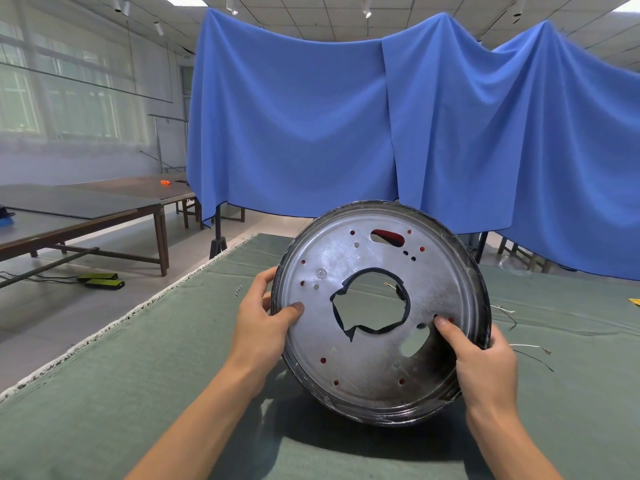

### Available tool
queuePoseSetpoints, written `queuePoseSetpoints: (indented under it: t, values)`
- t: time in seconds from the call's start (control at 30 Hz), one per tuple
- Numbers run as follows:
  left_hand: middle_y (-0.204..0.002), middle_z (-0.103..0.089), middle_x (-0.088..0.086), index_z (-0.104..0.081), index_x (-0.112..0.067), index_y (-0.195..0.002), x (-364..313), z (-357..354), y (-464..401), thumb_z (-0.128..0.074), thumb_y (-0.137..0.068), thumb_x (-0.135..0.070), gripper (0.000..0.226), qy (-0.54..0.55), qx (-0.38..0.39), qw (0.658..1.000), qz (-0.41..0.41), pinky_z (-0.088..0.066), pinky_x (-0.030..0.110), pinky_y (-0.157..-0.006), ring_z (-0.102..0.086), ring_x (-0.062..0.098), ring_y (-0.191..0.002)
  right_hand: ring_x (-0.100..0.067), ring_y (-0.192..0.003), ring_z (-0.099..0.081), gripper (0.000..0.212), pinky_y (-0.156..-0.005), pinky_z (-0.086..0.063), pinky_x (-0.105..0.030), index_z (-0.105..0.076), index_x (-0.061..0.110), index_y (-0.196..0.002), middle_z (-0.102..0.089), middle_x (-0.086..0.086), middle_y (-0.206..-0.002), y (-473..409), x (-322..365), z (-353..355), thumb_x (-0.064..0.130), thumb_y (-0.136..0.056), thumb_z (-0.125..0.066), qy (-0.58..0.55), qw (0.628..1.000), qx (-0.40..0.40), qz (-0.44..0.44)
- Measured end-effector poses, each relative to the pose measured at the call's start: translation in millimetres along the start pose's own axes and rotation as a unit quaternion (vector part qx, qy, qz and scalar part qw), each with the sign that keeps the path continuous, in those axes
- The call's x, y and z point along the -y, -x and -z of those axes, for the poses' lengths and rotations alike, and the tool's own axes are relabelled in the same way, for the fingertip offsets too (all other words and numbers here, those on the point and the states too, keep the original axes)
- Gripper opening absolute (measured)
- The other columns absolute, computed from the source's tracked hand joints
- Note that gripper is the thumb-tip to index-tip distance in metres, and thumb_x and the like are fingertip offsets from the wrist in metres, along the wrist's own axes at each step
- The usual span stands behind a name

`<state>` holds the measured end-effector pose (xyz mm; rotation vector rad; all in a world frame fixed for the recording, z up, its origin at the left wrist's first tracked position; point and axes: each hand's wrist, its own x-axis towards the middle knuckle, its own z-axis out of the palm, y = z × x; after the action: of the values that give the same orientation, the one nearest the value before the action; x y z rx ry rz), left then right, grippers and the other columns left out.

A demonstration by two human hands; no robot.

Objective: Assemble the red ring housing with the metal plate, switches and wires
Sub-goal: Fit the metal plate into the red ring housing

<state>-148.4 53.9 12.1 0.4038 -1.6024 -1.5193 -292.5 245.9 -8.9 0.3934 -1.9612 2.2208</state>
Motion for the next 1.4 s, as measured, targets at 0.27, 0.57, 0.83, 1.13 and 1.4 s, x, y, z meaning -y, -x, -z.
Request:
queuePoseSetpoints:
  t: [0.27, 0.57, 0.83, 1.13, 1.4]
  values:
    - [-0.077, -0.071, -0.010, -0.055, -0.043, -0.098, 1, 2, 0, -0.061, -0.087, 0.002, 0.047, 0.010, 0.011, 1.000, 0.019, -0.056, 0.022, -0.055, -0.068, 0.009, -0.068, -0.018, -0.070, -0.061, 0.009, -0.067, -0.048, -0.031, -0.066, 0.014, -0.079, -0.068, 0.001, -0.074, -4, 8, 3, 0.021, -0.082, -0.071, 0.011, 1.000, -0.005, -0.019]
    - [-0.080, -0.071, -0.015, -0.056, -0.036, -0.104, 4, 3, 0, -0.061, -0.086, 0.000, 0.041, 0.004, 0.011, 0.999, 0.036, -0.055, 0.022, -0.054, -0.069, 0.009, -0.070, -0.022, -0.067, -0.063, 0.021, -0.065, -0.051, -0.037, -0.063, 0.014, -0.086, -0.067, -0.002, -0.071, -5, 12, 4, 0.031, -0.081, -0.073, 0.055, 0.998, -0.018, -0.023]
    - [-0.080, -0.071, -0.017, -0.056, -0.040, -0.097, 5, 1, 0, -0.062, -0.085, 0.001, 0.043, 0.002, 0.014, 0.999, 0.031, -0.055, 0.019, -0.056, -0.069, 0.006, -0.071, -0.025, -0.073, -0.064, 0.026, -0.072, -0.052, -0.043, -0.060, 0.016, -0.084, -0.067, -0.002, -0.075, -6, 12, 4, 0.037, -0.079, -0.073, 0.067, 0.997, -0.030, -0.025]
    - [-0.076, -0.070, -0.020, -0.055, -0.038, -0.097, 4, 1, 0, -0.061, -0.086, 0.003, 0.043, 0.002, 0.018, 0.999, 0.027, -0.052, 0.016, -0.052, -0.068, 0.002, -0.067, -0.025, -0.072, -0.063, 0.025, -0.071, -0.052, -0.043, -0.061, 0.017, -0.084, -0.067, -0.002, -0.075, -6, 9, 4, 0.037, -0.079, -0.073, 0.070, 0.997, -0.027, -0.029]
    - [-0.075, -0.071, -0.017, -0.054, -0.040, -0.096, 1, 2, 0, -0.060, -0.087, 0.002, 0.044, -0.006, 0.012, 0.999, 0.032, -0.056, 0.023, -0.053, -0.069, 0.007, -0.065, -0.021, -0.079, -0.060, 0.022, -0.074, -0.046, -0.037, -0.067, 0.012, -0.086, -0.067, -0.005, -0.082, -3, 16, 7, 0.031, -0.088, -0.058, -0.014, 0.997, 0.021, -0.066]
